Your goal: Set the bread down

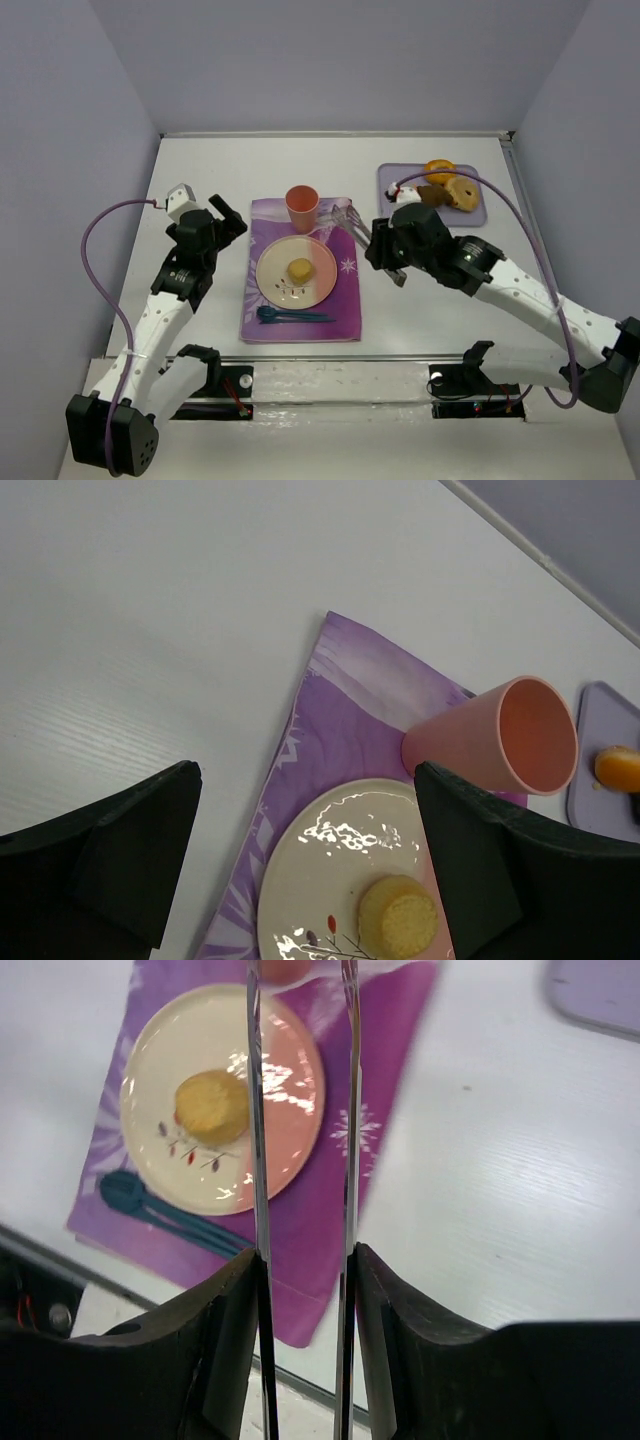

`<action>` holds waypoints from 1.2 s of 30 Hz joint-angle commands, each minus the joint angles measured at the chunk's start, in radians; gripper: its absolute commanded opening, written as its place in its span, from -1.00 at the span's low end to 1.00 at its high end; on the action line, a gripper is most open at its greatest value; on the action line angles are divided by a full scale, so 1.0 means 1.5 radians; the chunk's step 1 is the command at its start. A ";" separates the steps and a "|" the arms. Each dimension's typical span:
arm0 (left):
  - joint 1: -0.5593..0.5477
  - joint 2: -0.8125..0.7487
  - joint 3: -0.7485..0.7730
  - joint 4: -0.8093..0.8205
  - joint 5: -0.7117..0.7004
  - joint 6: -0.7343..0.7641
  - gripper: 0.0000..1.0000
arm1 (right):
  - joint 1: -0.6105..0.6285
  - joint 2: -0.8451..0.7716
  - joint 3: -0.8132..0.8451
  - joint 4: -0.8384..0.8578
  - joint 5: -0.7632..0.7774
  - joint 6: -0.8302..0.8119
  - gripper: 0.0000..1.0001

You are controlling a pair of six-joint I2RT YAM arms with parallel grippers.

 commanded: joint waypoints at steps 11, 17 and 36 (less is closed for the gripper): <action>0.002 -0.019 0.011 0.016 0.006 -0.006 0.98 | -0.092 -0.079 -0.168 -0.202 0.244 0.291 -0.04; 0.002 -0.019 0.009 0.016 0.010 -0.008 0.98 | -0.092 -0.046 -0.217 -0.196 0.227 0.313 0.26; 0.002 -0.033 0.012 0.011 0.011 -0.007 0.98 | -0.092 -0.162 -0.063 -0.209 0.323 0.231 0.99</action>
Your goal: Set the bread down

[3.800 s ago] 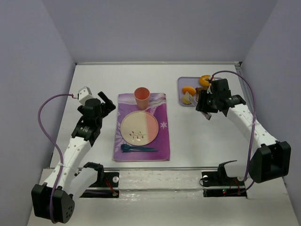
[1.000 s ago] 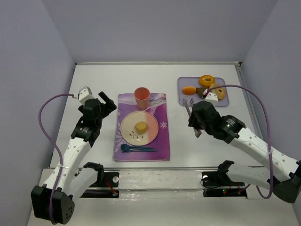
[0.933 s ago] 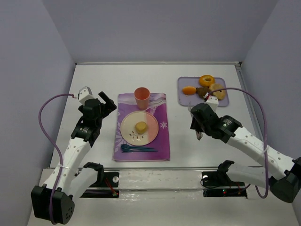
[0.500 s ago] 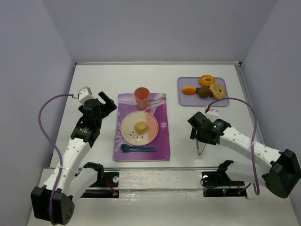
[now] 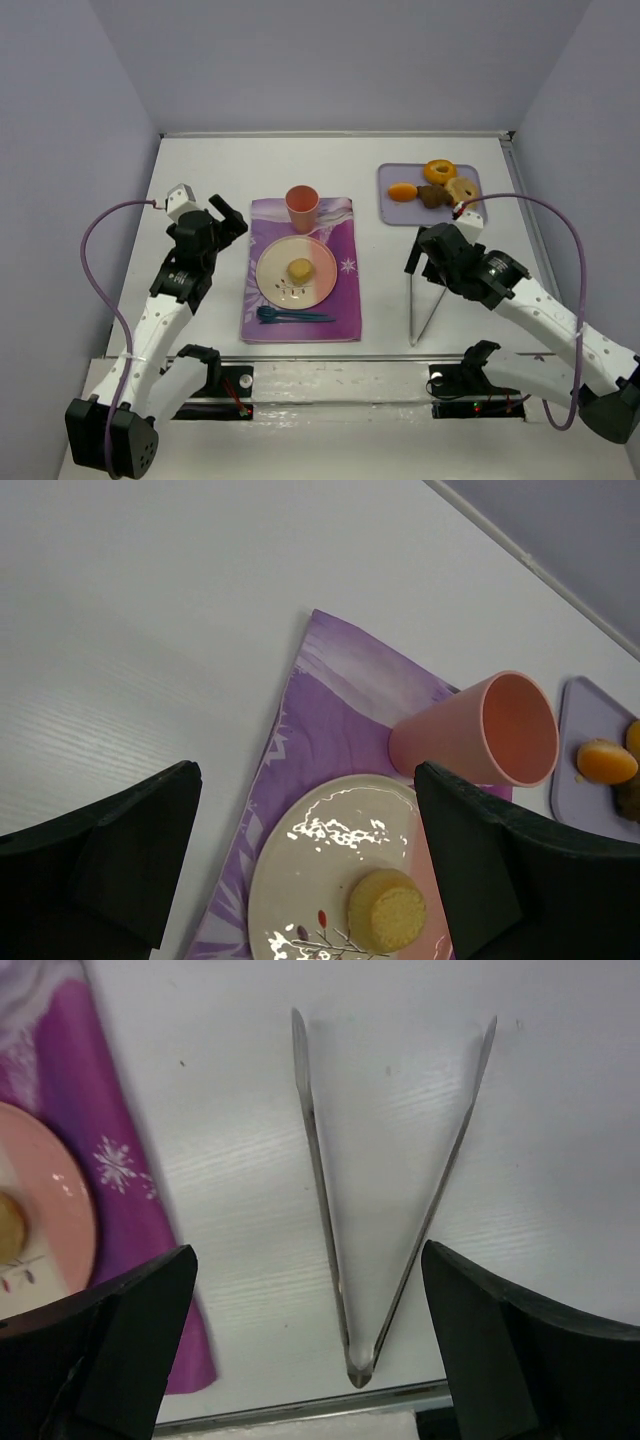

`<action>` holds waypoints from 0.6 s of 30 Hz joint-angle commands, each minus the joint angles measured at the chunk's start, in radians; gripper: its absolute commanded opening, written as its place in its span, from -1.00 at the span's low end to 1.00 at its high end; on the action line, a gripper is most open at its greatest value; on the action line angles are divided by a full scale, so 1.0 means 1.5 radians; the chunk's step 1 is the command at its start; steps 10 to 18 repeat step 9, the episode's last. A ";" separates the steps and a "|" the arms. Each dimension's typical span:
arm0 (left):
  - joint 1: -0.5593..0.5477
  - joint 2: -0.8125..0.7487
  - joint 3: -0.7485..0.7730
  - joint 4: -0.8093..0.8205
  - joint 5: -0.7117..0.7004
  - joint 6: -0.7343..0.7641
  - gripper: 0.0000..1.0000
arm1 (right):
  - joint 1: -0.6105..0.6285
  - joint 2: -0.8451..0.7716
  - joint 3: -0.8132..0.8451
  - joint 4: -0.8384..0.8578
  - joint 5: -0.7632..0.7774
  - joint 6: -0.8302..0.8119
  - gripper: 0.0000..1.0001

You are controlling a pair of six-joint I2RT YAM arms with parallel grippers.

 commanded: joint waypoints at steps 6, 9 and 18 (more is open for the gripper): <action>0.002 -0.045 0.012 0.004 -0.008 -0.004 0.98 | -0.002 -0.051 0.068 0.028 0.148 -0.005 0.99; 0.002 -0.056 0.011 0.002 -0.008 -0.005 0.98 | -0.002 -0.050 0.060 0.031 0.160 -0.002 0.99; 0.002 -0.056 0.011 0.002 -0.008 -0.005 0.98 | -0.002 -0.050 0.060 0.031 0.160 -0.002 0.99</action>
